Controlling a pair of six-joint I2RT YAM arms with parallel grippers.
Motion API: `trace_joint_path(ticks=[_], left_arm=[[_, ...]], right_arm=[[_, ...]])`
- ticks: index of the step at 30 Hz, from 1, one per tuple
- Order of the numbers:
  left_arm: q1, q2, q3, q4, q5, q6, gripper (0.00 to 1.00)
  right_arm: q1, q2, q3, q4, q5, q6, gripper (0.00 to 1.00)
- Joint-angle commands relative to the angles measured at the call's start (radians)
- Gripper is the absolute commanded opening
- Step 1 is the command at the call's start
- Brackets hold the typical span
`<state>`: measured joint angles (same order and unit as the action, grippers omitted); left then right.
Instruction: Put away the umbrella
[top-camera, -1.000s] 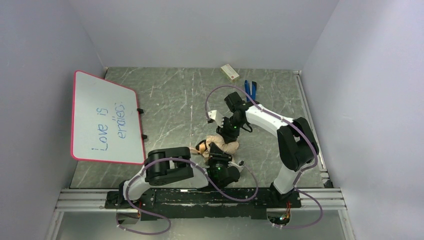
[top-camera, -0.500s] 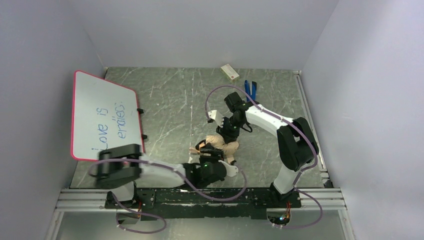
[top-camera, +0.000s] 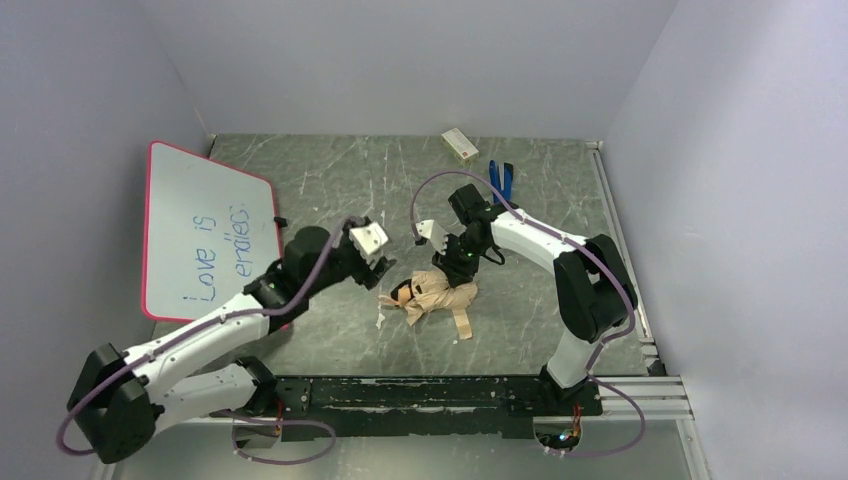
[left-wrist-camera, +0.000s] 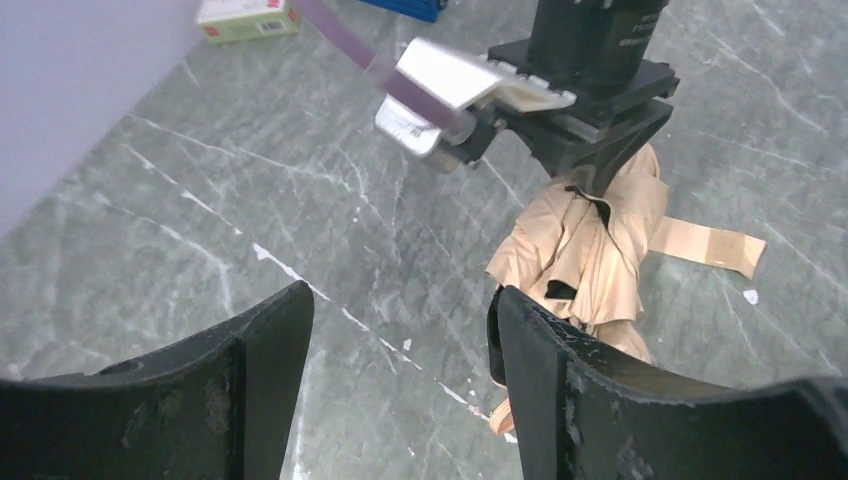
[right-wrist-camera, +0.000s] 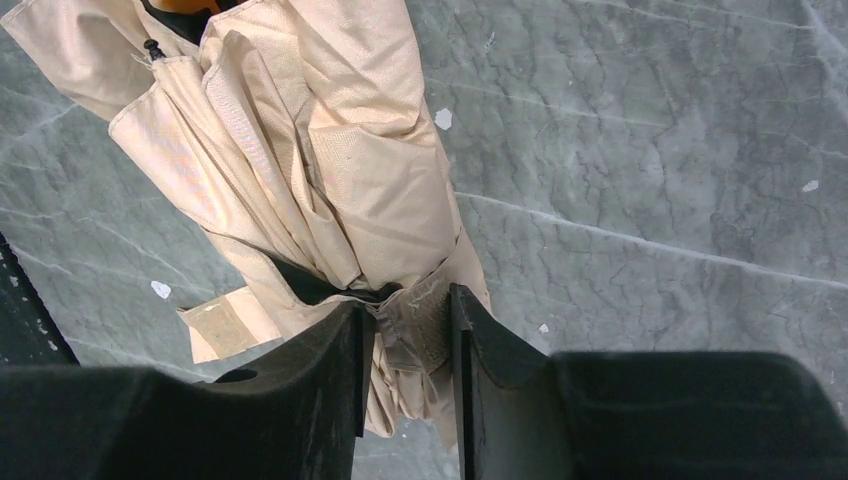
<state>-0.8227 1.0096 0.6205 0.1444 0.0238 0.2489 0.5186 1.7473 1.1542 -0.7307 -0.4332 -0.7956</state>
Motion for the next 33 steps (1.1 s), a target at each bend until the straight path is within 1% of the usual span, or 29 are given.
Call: trace_joint_path(ticks=[1,4,5,7,8,10,12,15,20,24,27,29,33], left_arm=[[0.21,0.073,0.023,0.052,0.563,-0.098,0.72],[0.298,0.184,0.031,0.201,0.765,-0.215,0.71],[0.326,0.226,0.03,0.283,0.853,-0.26,0.71],[0.35,0.328,0.05,0.341,0.928,-0.325,0.7],[0.353,0.378,0.078,0.299,0.948,-0.31,0.7],[0.351,0.486,0.145,0.199,0.97,-0.227,0.69],[0.347,0.575,0.191,0.165,0.997,-0.219,0.69],[0.326,0.659,0.23,0.153,0.998,-0.239,0.69],[0.24,0.698,0.216,0.147,0.872,-0.23,0.7],[0.186,0.706,0.154,0.211,0.787,-0.314,0.71],[0.142,0.734,0.161,0.18,0.734,-0.308,0.71],[0.133,0.75,0.155,0.185,0.702,-0.336,0.71],[0.119,0.766,0.118,0.256,0.714,-0.422,0.71]], right_arm=[[0.002,0.091,-0.058,0.128,0.172,-0.039,0.34],[0.004,0.088,-0.062,0.13,0.174,-0.036,0.34],[0.004,0.087,-0.064,0.133,0.175,-0.038,0.34],[0.004,0.084,-0.068,0.138,0.178,-0.037,0.34],[0.006,0.082,-0.069,0.14,0.18,-0.037,0.34],[0.005,0.08,-0.071,0.145,0.182,-0.036,0.34],[0.007,0.08,-0.07,0.148,0.18,-0.034,0.34],[0.006,0.077,-0.075,0.149,0.18,-0.034,0.34],[0.007,0.068,-0.082,0.151,0.184,-0.035,0.34],[0.007,0.063,-0.083,0.151,0.186,-0.032,0.34],[0.007,0.06,-0.088,0.154,0.185,-0.032,0.34],[0.007,0.062,-0.087,0.154,0.185,-0.03,0.34],[0.007,0.063,-0.085,0.155,0.185,-0.032,0.34]])
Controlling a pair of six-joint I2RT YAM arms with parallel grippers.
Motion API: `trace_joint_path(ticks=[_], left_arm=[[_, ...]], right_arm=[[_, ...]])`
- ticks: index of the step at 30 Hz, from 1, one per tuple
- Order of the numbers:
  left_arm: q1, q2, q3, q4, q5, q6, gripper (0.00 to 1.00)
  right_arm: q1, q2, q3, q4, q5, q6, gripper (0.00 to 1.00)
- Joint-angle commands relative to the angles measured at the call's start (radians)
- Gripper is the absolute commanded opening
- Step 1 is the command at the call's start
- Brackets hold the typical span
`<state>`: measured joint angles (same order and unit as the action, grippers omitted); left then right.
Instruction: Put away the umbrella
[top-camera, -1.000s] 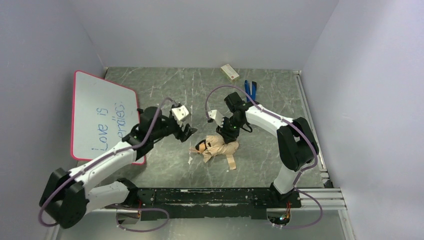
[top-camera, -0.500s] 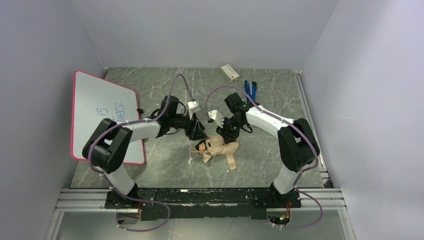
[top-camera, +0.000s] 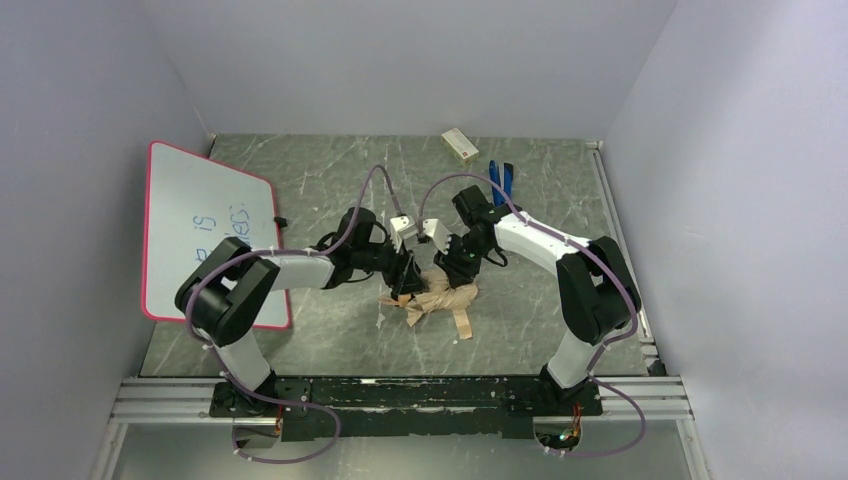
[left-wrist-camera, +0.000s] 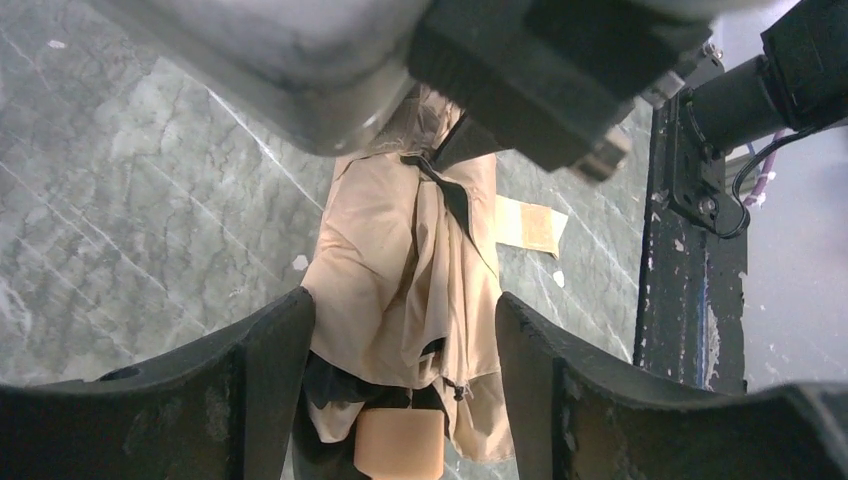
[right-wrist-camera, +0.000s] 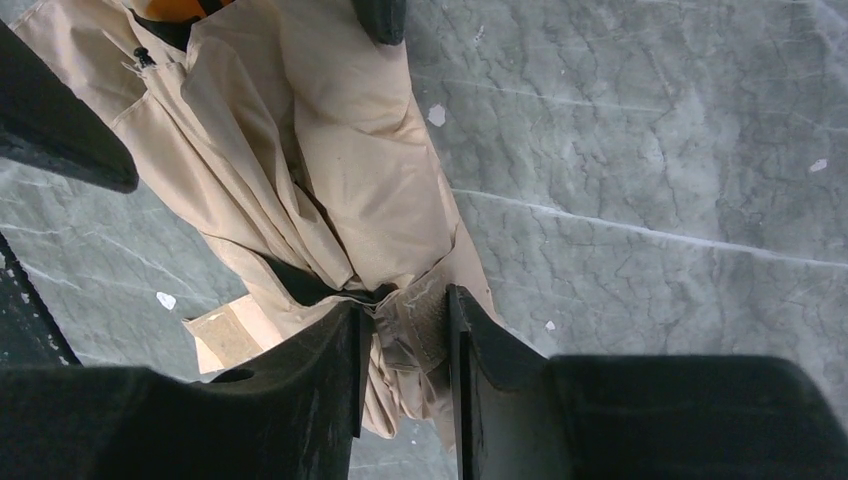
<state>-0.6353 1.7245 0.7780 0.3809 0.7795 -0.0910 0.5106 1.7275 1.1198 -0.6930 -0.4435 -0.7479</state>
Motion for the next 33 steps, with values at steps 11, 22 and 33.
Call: trace_joint_path(ticks=[11,22,33], left_arm=[[-0.109,-0.098,-0.199,0.201,-0.071,-0.104,0.72],[-0.134,-0.016,-0.145,0.142,-0.2,0.035,0.72],[-0.136,0.007,-0.357,0.522,-0.297,-0.217,0.72]], right_arm=[[0.015,0.095,-0.051,0.125,0.19,-0.081,0.34],[0.014,0.104,-0.046,0.124,0.189,-0.076,0.34],[0.014,0.105,-0.042,0.125,0.189,-0.078,0.34]])
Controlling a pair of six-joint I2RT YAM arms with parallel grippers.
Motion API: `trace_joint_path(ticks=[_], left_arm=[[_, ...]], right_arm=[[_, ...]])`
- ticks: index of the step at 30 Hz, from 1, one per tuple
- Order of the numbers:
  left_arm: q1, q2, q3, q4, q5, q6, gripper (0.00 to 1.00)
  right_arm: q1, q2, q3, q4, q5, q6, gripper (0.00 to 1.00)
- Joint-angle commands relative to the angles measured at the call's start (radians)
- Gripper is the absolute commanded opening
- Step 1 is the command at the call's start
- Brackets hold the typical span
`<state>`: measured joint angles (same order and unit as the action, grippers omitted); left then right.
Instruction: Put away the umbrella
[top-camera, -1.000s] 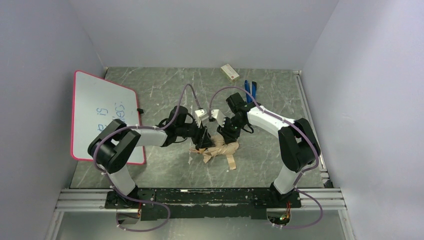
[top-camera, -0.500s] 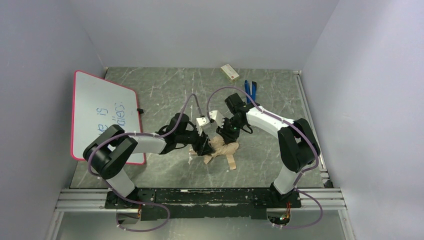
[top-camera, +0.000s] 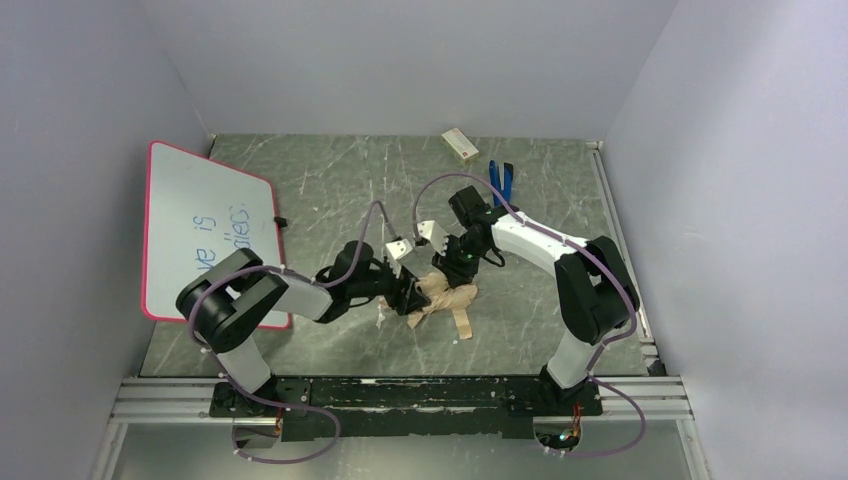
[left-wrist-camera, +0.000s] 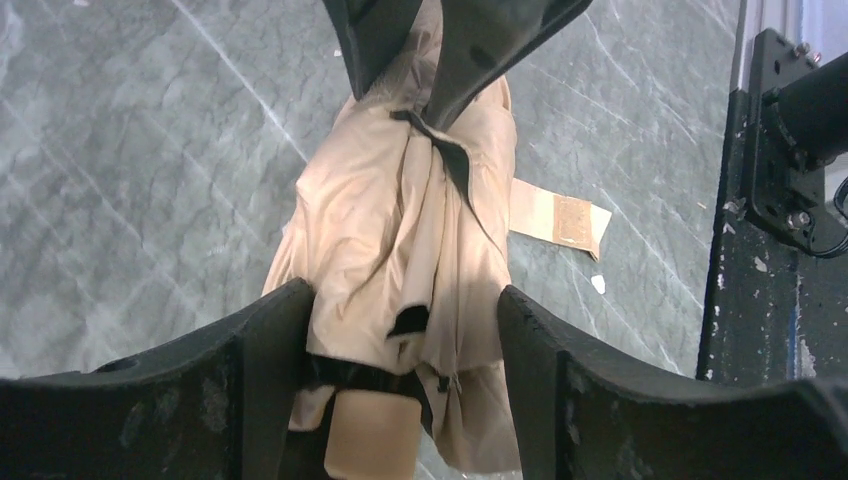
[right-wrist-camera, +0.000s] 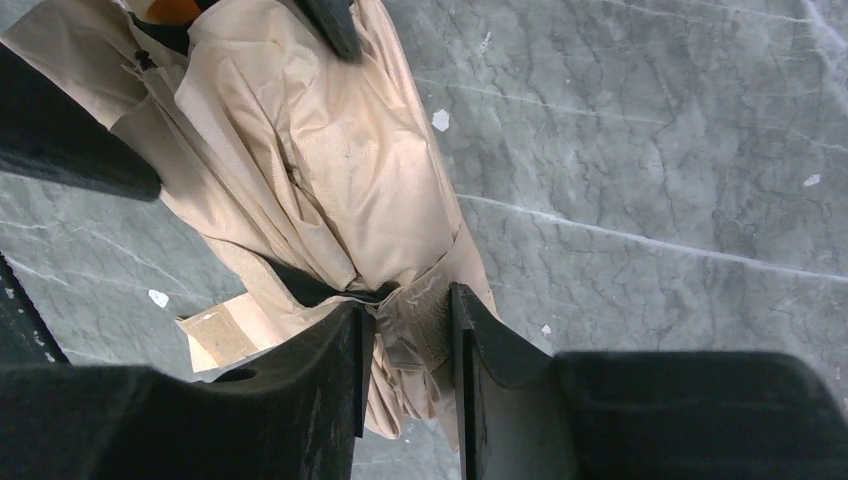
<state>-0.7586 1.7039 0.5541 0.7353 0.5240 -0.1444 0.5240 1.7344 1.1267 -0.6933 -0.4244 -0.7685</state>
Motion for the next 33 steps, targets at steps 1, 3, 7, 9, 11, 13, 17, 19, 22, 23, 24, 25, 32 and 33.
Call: trace_joint_path(ticks=[1,3,7,9,11,13,17,19,22,23,24,25,32,33], left_arm=[[-0.013,0.031,-0.171,0.238,-0.058,-0.195,0.73],[-0.013,0.044,-0.205,0.297,-0.086,-0.218,0.73],[-0.024,0.07,-0.153,0.197,-0.094,-0.174,0.72],[-0.029,0.075,-0.115,0.134,-0.098,-0.143,0.72],[-0.033,0.085,-0.074,0.062,-0.102,-0.105,0.72],[-0.033,0.101,-0.043,-0.003,-0.108,-0.071,0.72],[-0.054,0.138,-0.027,-0.038,-0.096,-0.048,0.68],[-0.069,0.157,-0.037,-0.011,-0.096,-0.061,0.65],[-0.08,0.179,-0.054,0.025,-0.099,-0.087,0.52],[-0.08,0.184,-0.06,0.038,-0.099,-0.093,0.46],[-0.081,0.187,-0.065,0.049,-0.1,-0.1,0.39],[-0.082,0.19,-0.067,0.057,-0.099,-0.105,0.31],[-0.088,0.194,-0.024,-0.019,-0.111,-0.091,0.05],[-0.09,0.193,-0.015,-0.04,-0.119,-0.083,0.05]], right_arm=[[0.001,0.099,-0.05,0.127,0.17,-0.057,0.34],[0.001,0.097,-0.052,0.127,0.17,-0.058,0.34],[0.002,0.093,-0.058,0.133,0.17,-0.057,0.34],[0.002,0.095,-0.057,0.131,0.171,-0.056,0.34],[0.002,0.097,-0.055,0.129,0.173,-0.055,0.34],[0.001,0.102,-0.047,0.124,0.171,-0.055,0.34],[0.001,0.108,-0.041,0.123,0.17,-0.05,0.34],[0.001,0.109,-0.041,0.121,0.171,-0.049,0.34],[0.001,0.108,-0.047,0.127,0.169,-0.048,0.34],[0.001,0.108,-0.048,0.127,0.168,-0.048,0.34],[0.001,0.106,-0.049,0.128,0.167,-0.048,0.34],[0.002,0.104,-0.05,0.13,0.166,-0.046,0.34],[0.001,0.076,-0.033,0.143,0.151,-0.016,0.37],[0.001,0.065,-0.027,0.146,0.147,-0.002,0.41]])
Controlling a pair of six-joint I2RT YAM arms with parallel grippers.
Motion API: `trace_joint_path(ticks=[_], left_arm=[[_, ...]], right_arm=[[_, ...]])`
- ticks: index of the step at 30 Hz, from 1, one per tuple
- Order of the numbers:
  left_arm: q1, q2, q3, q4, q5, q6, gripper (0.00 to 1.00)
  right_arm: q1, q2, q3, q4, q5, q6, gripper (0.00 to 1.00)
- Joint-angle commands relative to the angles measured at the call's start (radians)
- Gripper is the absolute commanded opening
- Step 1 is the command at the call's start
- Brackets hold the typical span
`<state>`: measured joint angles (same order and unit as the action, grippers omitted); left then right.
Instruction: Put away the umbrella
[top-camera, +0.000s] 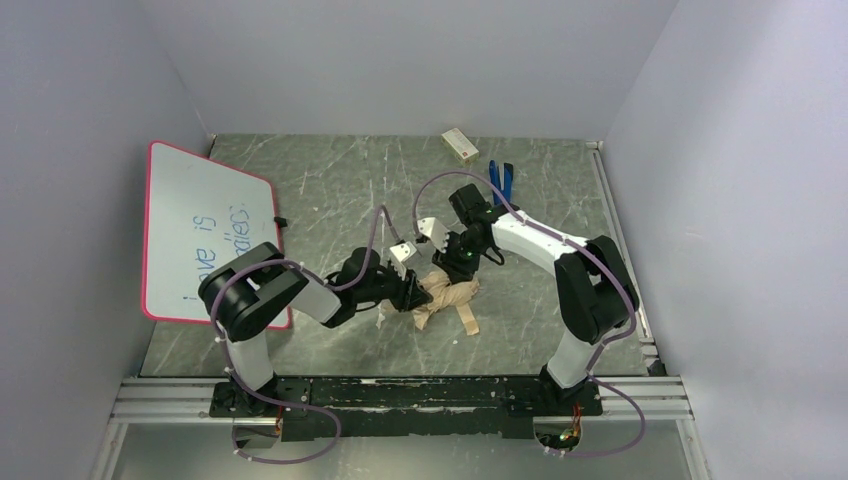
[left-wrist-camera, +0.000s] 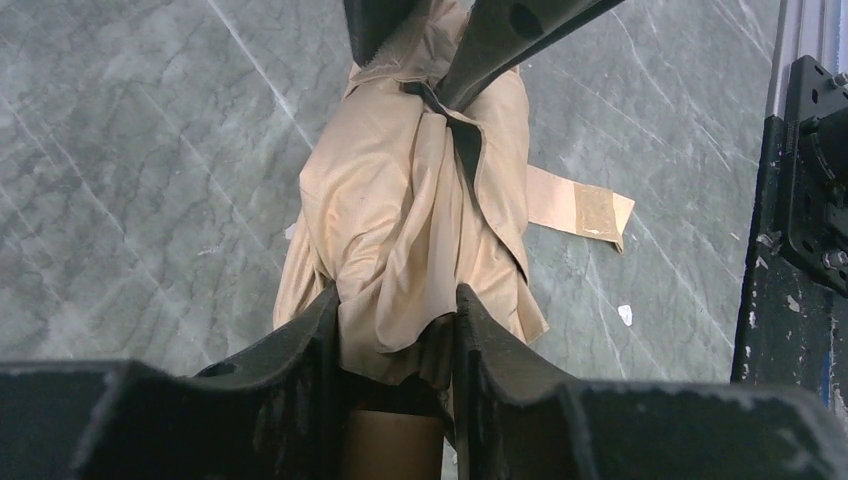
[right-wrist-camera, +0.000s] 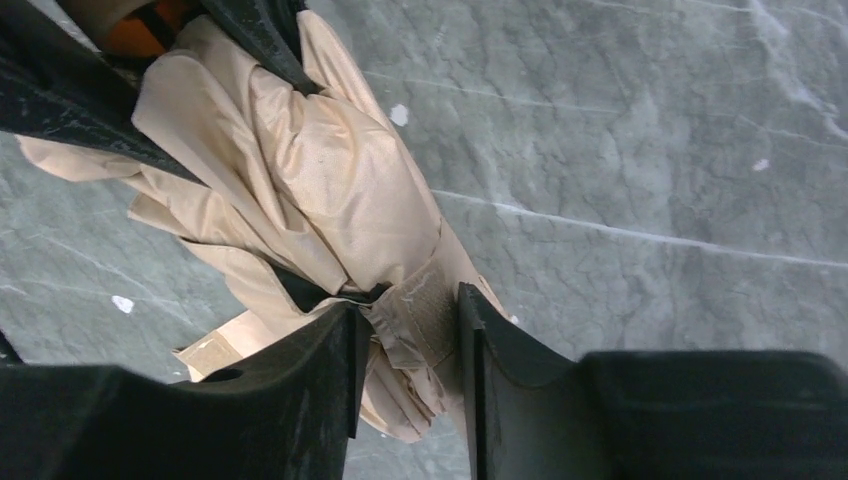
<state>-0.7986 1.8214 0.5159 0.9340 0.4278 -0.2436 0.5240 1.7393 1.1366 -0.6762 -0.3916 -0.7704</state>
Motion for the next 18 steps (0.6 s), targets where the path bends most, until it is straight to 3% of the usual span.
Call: trace_joint_path(ticks=[1,4,7,11,18], left_arm=[[-0.052,0.073,0.031,-0.264,-0.043,0.027,0.05],[-0.055,0.071,0.052,-0.326,-0.073,0.055,0.05],[-0.055,0.07,0.061,-0.357,-0.094,0.066,0.05],[-0.057,0.068,0.065,-0.366,-0.105,0.063,0.05],[-0.057,0.048,0.074,-0.382,-0.116,0.064,0.05]], right_arm=[[0.002,0.047,-0.033,0.134,0.112,0.01,0.46],[0.001,0.001,-0.009,0.117,0.082,0.022,0.57],[0.001,-0.075,-0.006,0.144,0.08,0.049,0.63],[0.001,-0.209,-0.034,0.245,0.121,0.118,0.64],[0.001,-0.454,-0.197,0.486,0.175,0.384,0.64]])
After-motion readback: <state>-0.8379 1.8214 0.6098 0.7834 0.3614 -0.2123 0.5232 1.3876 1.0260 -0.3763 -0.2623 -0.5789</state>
